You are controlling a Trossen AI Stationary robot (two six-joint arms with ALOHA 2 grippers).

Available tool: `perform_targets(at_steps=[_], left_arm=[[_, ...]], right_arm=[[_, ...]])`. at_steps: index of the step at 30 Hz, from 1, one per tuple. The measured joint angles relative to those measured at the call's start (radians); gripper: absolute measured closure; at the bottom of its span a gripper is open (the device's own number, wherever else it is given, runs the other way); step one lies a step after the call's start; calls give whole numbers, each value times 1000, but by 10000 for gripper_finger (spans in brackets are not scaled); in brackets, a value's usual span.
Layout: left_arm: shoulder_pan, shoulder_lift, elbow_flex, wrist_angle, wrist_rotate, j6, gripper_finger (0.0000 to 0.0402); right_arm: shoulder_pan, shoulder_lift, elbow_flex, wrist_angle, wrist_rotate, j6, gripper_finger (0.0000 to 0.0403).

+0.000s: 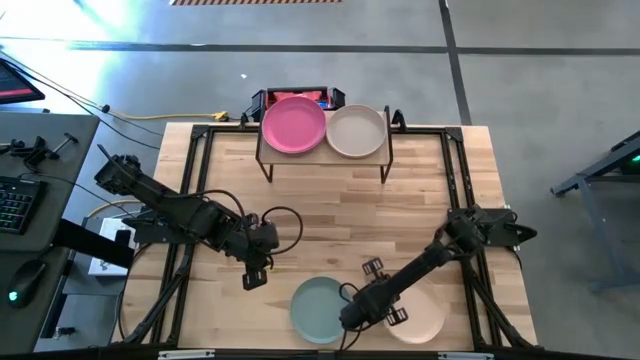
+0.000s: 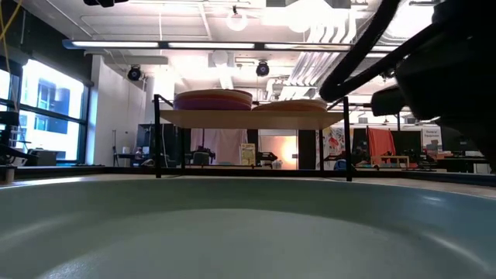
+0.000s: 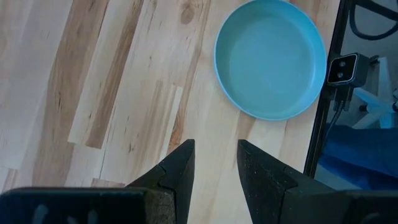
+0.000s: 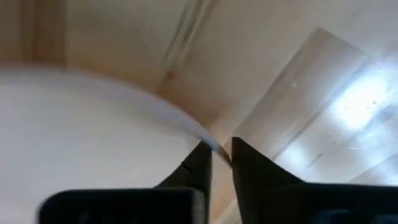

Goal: Place and stack plates onto a shelf
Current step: Stack the light orange plate on top of the light gray plate on the shelf

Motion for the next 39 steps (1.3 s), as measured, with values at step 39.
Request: perform_targets(at_steps=[39], left_arm=[[1, 0, 0, 0, -21, 2, 291]], right_arm=[[-23, -232, 0, -116, -26, 115, 403]])
